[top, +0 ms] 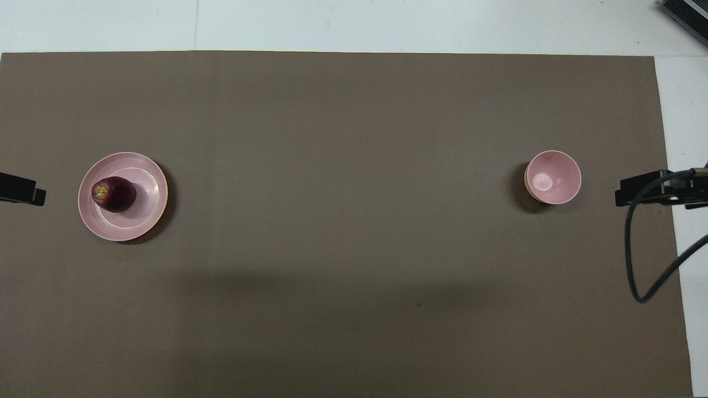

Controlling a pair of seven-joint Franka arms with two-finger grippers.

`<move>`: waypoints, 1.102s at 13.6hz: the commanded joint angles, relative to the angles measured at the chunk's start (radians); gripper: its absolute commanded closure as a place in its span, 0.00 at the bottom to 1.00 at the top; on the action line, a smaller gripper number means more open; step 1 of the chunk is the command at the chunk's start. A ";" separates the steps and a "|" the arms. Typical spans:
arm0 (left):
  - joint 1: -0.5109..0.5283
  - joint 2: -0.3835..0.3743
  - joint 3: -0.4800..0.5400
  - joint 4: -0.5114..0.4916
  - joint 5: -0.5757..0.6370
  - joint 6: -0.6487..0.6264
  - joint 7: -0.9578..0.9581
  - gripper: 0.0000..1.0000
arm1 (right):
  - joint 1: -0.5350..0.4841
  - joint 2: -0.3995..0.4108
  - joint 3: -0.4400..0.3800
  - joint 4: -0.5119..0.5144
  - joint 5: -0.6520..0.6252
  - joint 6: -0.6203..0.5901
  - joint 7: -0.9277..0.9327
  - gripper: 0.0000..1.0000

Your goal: Move apple from plate to bowl

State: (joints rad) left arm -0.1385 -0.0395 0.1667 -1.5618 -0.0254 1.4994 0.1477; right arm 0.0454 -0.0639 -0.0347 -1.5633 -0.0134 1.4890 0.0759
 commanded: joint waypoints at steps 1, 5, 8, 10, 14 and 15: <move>-0.009 -0.005 0.004 0.000 0.004 -0.010 0.013 0.00 | -0.016 -0.016 0.006 -0.017 0.021 0.004 -0.021 0.00; -0.007 -0.005 0.005 0.002 0.004 -0.004 0.010 0.00 | -0.016 -0.016 0.006 -0.017 0.021 0.004 -0.021 0.00; 0.003 -0.005 0.008 0.002 0.004 -0.004 0.010 0.00 | -0.016 -0.016 0.006 -0.017 0.021 0.005 -0.021 0.00; 0.007 -0.005 0.017 0.002 0.005 -0.004 0.010 0.00 | -0.016 -0.016 0.006 -0.017 0.021 0.004 -0.021 0.00; 0.008 -0.005 0.020 0.000 0.008 -0.015 0.009 0.00 | -0.016 -0.016 0.007 -0.017 0.021 0.004 -0.021 0.00; 0.013 -0.008 0.020 -0.001 0.008 -0.013 0.007 0.00 | -0.016 -0.016 0.006 -0.017 0.021 0.004 -0.021 0.00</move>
State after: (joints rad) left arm -0.1367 -0.0396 0.1899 -1.5618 -0.0253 1.4982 0.1495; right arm 0.0454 -0.0639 -0.0347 -1.5633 -0.0134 1.4890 0.0759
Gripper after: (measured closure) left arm 0.000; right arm 0.000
